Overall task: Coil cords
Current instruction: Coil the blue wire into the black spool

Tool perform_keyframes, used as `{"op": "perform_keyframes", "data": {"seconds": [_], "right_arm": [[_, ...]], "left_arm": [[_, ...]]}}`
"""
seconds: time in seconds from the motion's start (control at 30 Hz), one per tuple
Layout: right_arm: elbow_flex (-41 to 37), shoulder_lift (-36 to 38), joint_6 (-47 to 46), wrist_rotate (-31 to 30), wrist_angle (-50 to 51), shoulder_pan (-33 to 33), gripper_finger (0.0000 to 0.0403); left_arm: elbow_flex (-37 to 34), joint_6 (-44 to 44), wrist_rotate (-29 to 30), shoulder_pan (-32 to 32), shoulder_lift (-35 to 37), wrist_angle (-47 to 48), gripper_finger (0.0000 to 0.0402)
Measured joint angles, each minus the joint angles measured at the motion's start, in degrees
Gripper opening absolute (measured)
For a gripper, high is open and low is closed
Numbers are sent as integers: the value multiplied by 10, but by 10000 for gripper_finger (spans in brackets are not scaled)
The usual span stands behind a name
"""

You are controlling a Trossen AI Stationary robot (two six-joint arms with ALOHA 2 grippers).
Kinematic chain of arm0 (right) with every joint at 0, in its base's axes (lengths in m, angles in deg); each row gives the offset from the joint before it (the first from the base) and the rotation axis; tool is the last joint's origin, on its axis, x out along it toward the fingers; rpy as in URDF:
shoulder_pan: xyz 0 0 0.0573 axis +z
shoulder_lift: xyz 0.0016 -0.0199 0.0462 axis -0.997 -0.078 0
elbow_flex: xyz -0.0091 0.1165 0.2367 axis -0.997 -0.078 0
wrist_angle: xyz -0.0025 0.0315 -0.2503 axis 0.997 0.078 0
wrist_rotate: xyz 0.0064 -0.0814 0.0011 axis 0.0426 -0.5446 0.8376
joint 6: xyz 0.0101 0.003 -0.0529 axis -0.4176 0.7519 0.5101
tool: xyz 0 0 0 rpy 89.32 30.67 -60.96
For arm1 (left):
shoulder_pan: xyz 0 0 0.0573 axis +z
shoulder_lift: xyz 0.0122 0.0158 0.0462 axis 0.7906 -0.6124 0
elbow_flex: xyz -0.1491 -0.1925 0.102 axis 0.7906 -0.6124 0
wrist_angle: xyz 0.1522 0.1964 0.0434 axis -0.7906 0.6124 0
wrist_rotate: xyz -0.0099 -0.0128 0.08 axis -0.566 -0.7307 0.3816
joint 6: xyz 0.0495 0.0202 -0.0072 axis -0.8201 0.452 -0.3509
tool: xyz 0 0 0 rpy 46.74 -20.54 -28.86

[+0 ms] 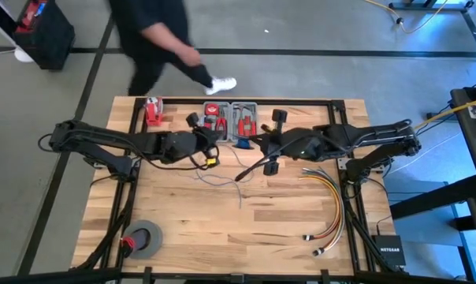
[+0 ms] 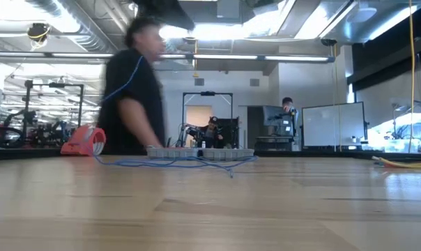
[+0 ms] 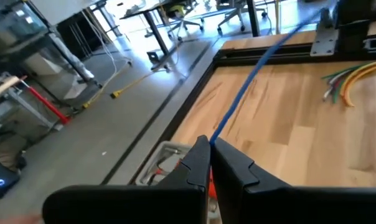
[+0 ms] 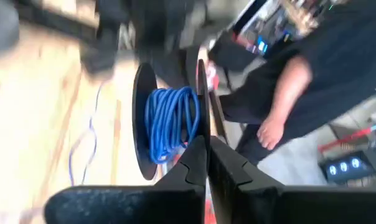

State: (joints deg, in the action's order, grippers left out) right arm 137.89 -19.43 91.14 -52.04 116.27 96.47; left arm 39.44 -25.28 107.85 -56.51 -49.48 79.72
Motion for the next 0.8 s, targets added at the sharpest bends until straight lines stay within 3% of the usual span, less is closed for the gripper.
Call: {"op": "perform_keyframes", "data": {"seconds": [0.23, 0.47, 0.8], "right_arm": [[-63, -2, -33, -21, 34, -22, 5], [-142, -2, -31, -54, -53, -63, 5], [-207, -3, -10, 4, -160, -88, 5]], "left_arm": [[1, 38, -8, -13, 45, 41, 5], [1, 77, -93, -13, 33, 10, 5], [2, 65, -98, -9, -6, -73, 5]]}}
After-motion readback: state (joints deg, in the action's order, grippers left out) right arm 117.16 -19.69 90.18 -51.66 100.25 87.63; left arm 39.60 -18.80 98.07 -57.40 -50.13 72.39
